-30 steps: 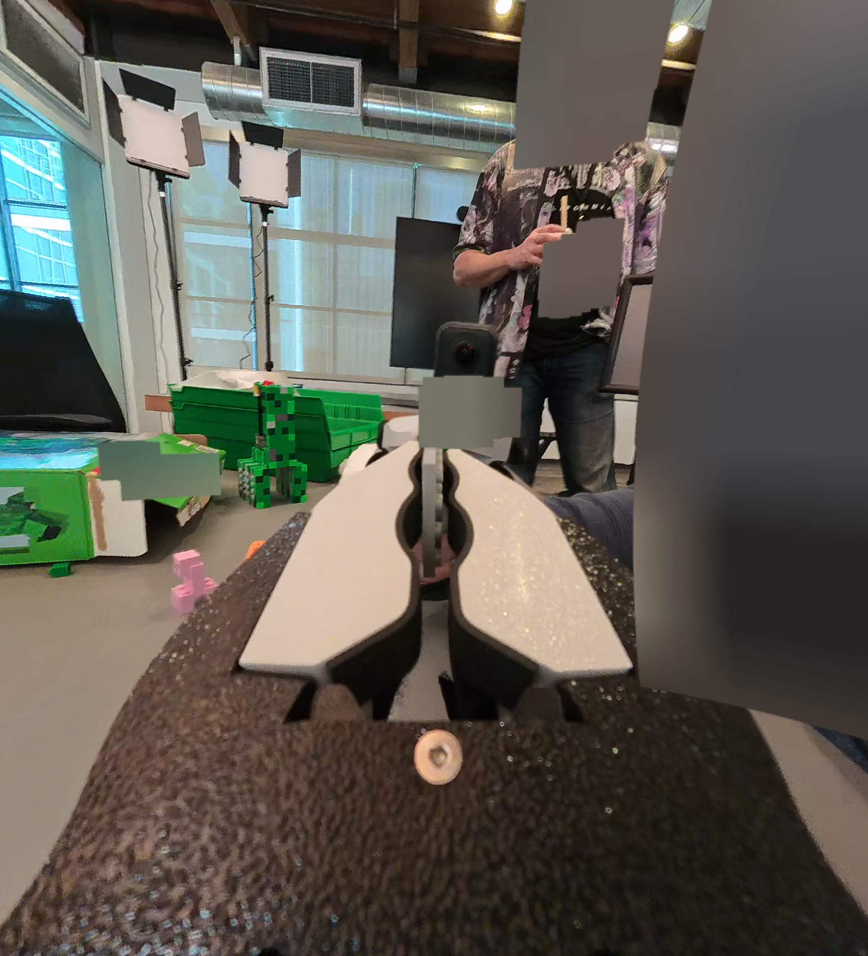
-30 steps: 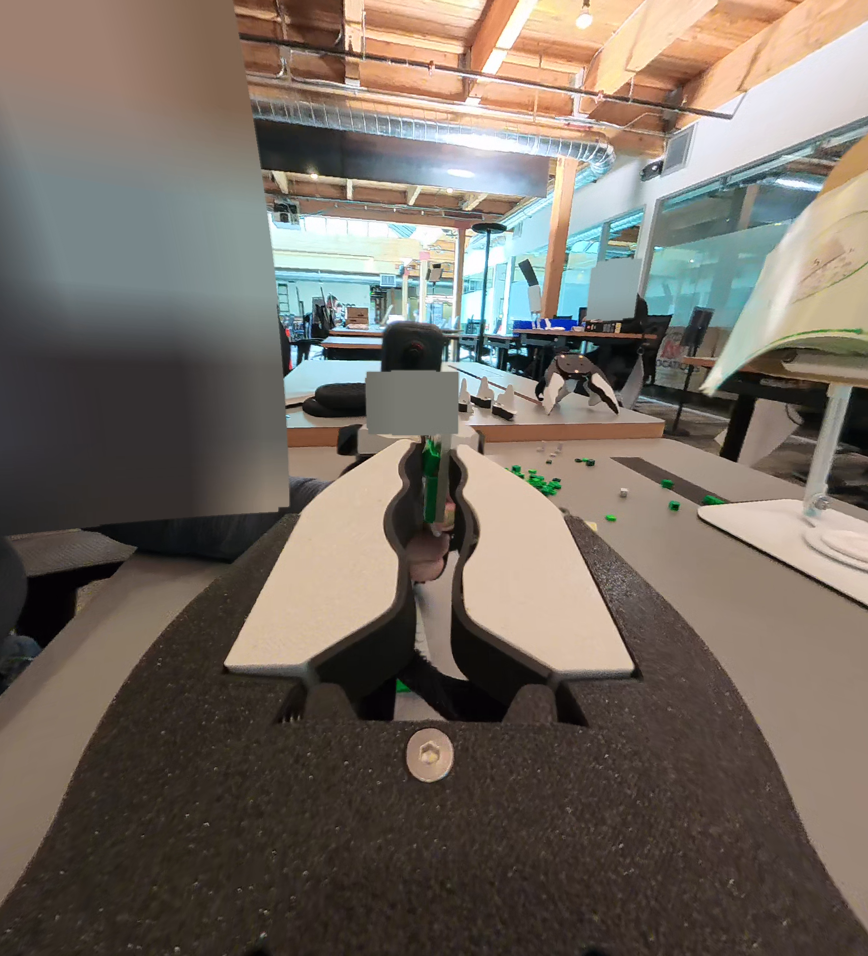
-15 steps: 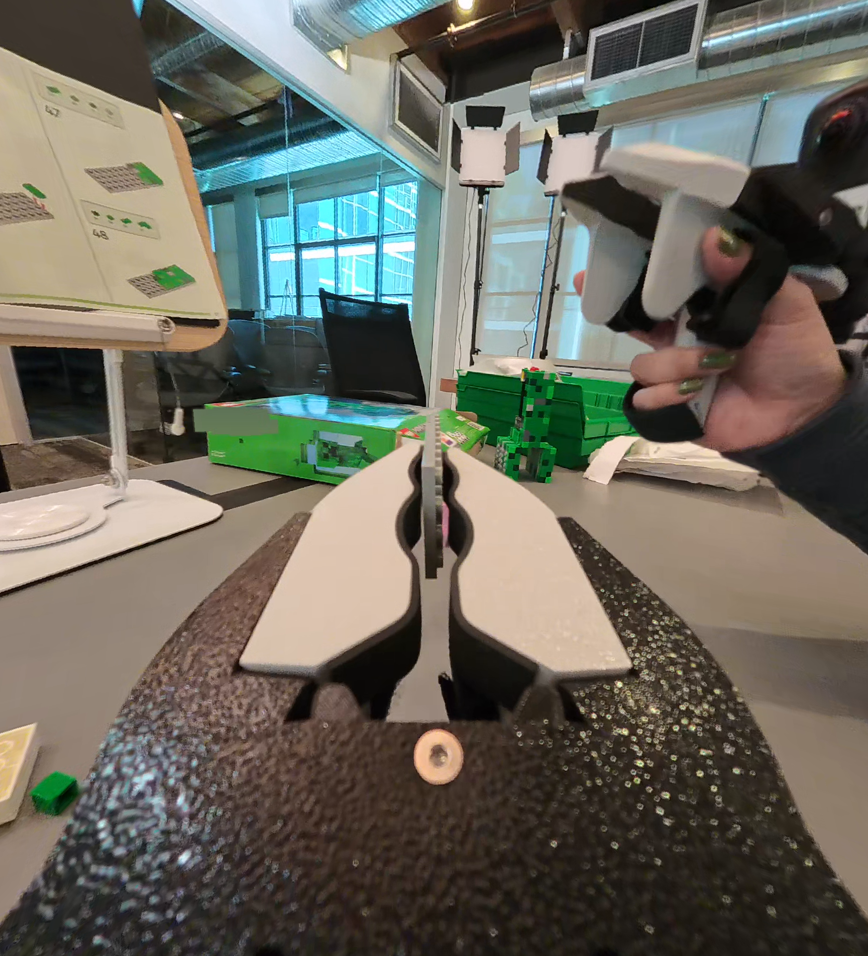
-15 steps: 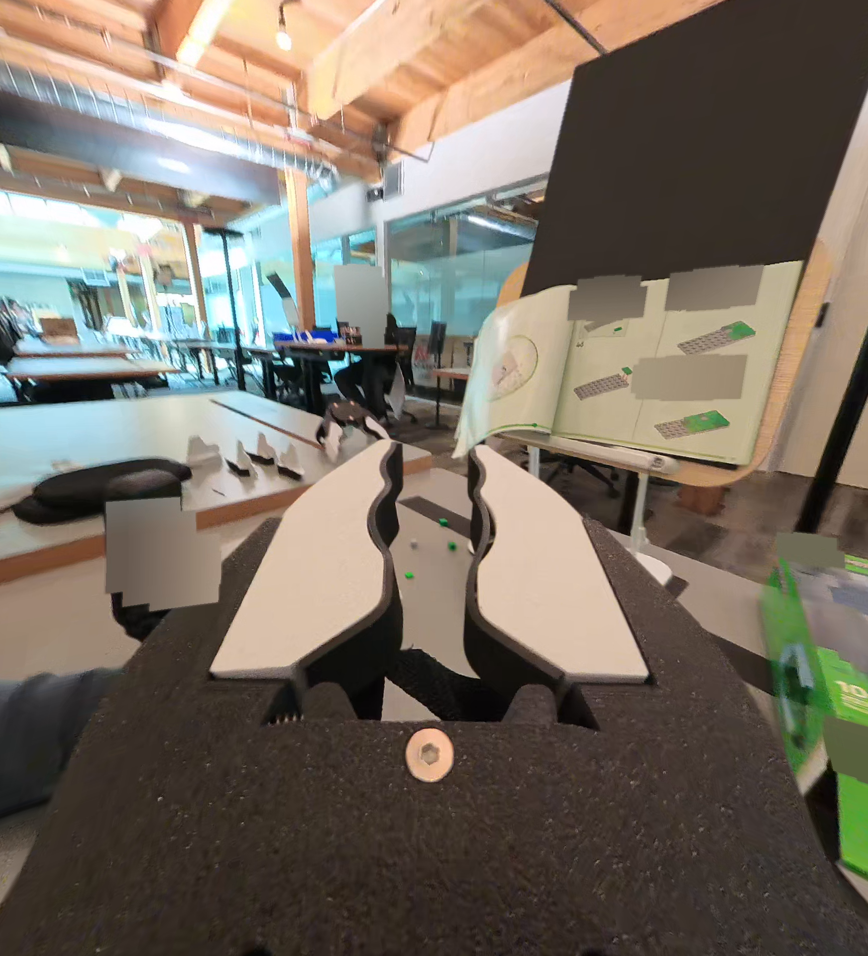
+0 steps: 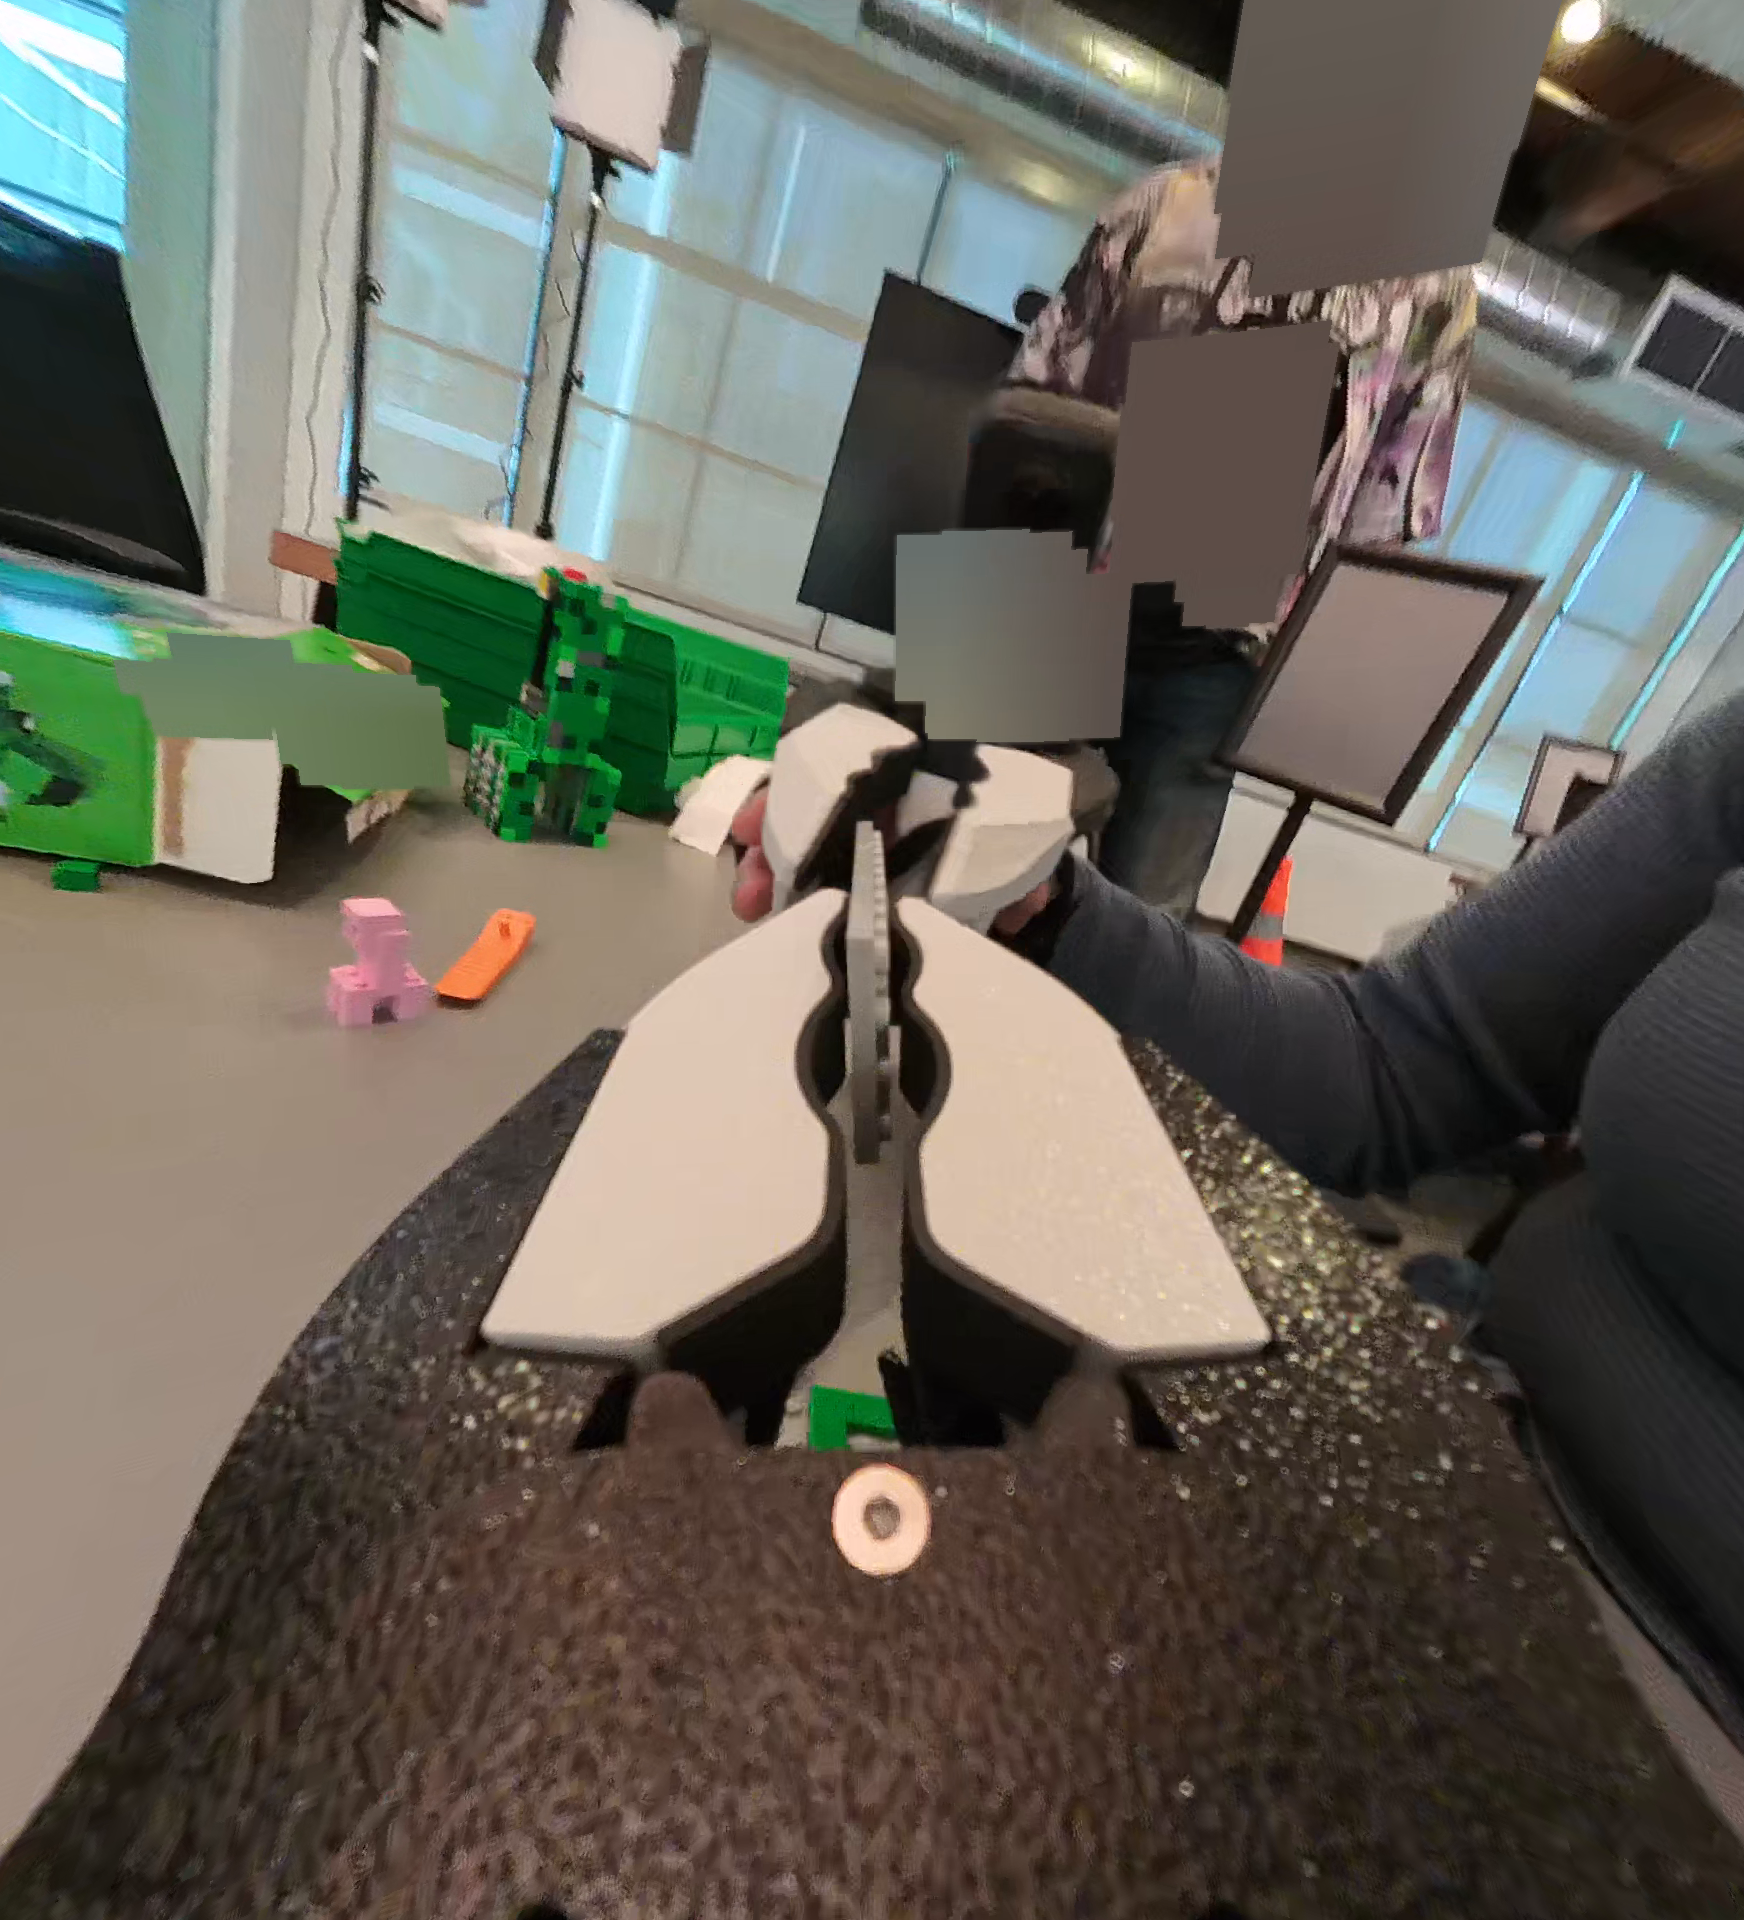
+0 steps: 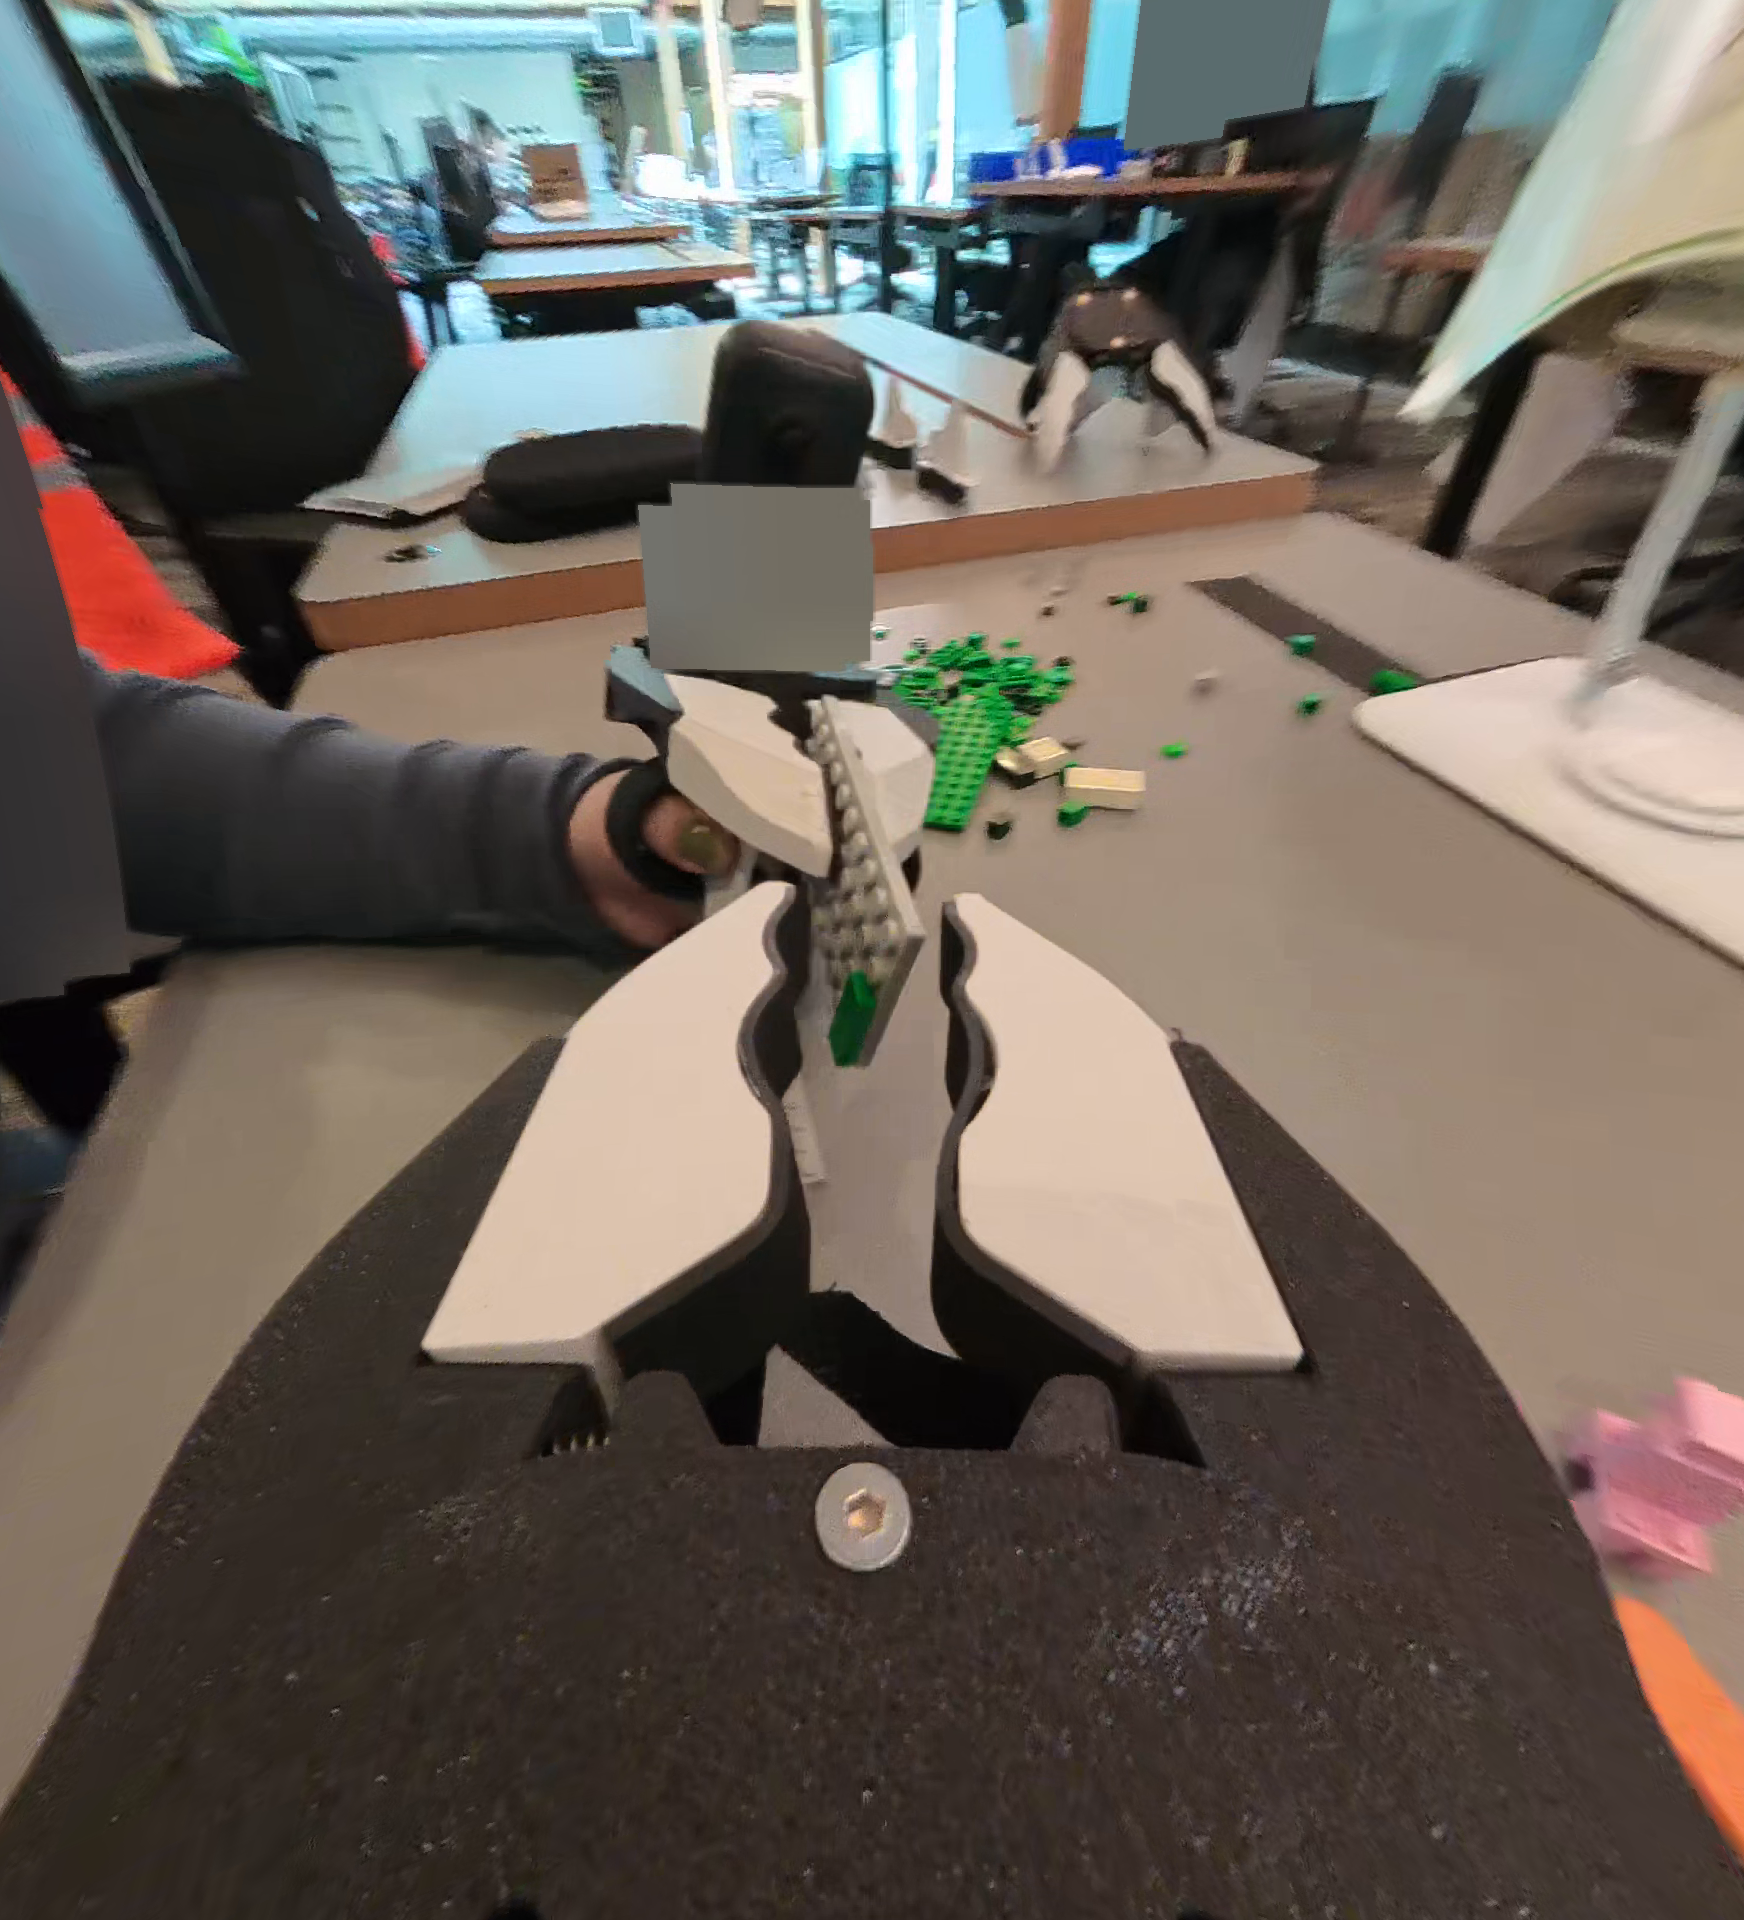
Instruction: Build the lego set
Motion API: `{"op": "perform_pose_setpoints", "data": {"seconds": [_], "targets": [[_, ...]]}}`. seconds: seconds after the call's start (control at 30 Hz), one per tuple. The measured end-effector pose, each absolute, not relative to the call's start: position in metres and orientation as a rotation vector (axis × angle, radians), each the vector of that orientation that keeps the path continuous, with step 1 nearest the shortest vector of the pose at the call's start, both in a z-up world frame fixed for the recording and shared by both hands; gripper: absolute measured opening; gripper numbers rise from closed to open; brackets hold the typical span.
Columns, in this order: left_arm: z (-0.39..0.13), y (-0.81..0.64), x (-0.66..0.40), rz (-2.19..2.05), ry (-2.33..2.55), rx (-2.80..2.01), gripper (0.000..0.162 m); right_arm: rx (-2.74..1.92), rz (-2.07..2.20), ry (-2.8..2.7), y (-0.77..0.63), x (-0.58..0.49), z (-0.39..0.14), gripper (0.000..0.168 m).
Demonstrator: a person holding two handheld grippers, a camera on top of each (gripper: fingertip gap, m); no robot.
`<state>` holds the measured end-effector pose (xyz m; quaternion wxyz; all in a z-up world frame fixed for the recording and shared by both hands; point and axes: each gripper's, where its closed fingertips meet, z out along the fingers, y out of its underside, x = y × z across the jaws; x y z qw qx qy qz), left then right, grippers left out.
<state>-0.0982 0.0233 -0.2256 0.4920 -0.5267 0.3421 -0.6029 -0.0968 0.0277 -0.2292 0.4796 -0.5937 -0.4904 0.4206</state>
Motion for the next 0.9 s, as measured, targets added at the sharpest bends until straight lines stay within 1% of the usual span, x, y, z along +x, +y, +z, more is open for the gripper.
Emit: {"op": "perform_pose_setpoints", "data": {"seconds": [0.03, 0.13, 0.17, 0.23, 0.27, 0.3, 0.4, 0.47, 0.6, 0.67, 0.77, 0.8, 0.83, 0.87, 0.9], "targets": [[-0.227, 0.02, -0.096, -1.454, 0.858, -1.28, 0.004, -1.449, 1.07, -1.195, 0.026, -0.097, -0.23, 0.011], [-0.229, 0.02, -0.093, -1.433, 0.873, -1.287, 0.007, -1.461, 1.167, -1.2, 0.021, -0.094, -0.23, 0.006], [-0.228, 0.022, -0.093, -1.406, 0.866, -1.288, 0.02, -1.467, 1.178, -1.195, 0.022, -0.093, -0.231, 0.005], [-0.235, 0.034, -0.096, -1.212, 0.873, -1.338, 0.062, -1.503, 1.148, -1.148, 0.03, -0.09, -0.235, 0.004], [-0.24, 0.041, -0.098, -1.056, 0.899, -1.353, 0.077, -1.531, 1.143, -1.138, 0.033, -0.087, -0.238, 0.004], [-0.244, 0.044, -0.101, -0.891, 0.961, -1.337, 0.08, -1.557, 1.155, -1.128, 0.035, -0.084, -0.241, 0.004], [-0.244, 0.042, -0.102, -0.45, 1.125, -1.206, 0.078, -1.637, 1.24, -1.097, 0.037, -0.079, -0.248, 0.004], [-0.248, 0.038, -0.099, -0.274, 1.224, -1.149, 0.075, -1.686, 1.296, -1.101, 0.035, -0.078, -0.254, 0.004], [-0.269, 0.031, -0.09, -0.143, 1.391, -1.103, 0.058, -1.733, 1.401, -1.105, 0.029, -0.079, -0.261, 0.004], [-0.272, 0.031, -0.088, -0.092, 1.413, -1.088, 0.047, -1.738, 1.446, -1.093, 0.028, -0.079, -0.261, 0.004], [-0.275, 0.035, -0.09, -0.057, 1.412, -1.117, 0.035, -1.742, 1.427, -1.1, 0.029, -0.08, -0.264, 0.004], [-0.275, 0.038, -0.09, -0.063, 1.394, -1.147, 0.034, -1.725, 1.389, -1.099, 0.031, -0.08, -0.263, 0.005], [-0.276, 0.04, -0.091, -0.079, 1.378, -1.186, 0.034, -1.698, 1.321, -1.096, 0.036, -0.079, -0.259, 0.011], [-0.278, 0.043, -0.093, -0.101, 1.364, -1.226, 0.034, -1.663, 1.227, -1.114, 0.039, -0.074, -0.253, 0.022], [-0.279, 0.047, -0.096, -0.128, 1.345, -1.269, 0.034, -1.648, 1.108, -1.134, 0.042, -0.065, -0.247, 0.026]]}}
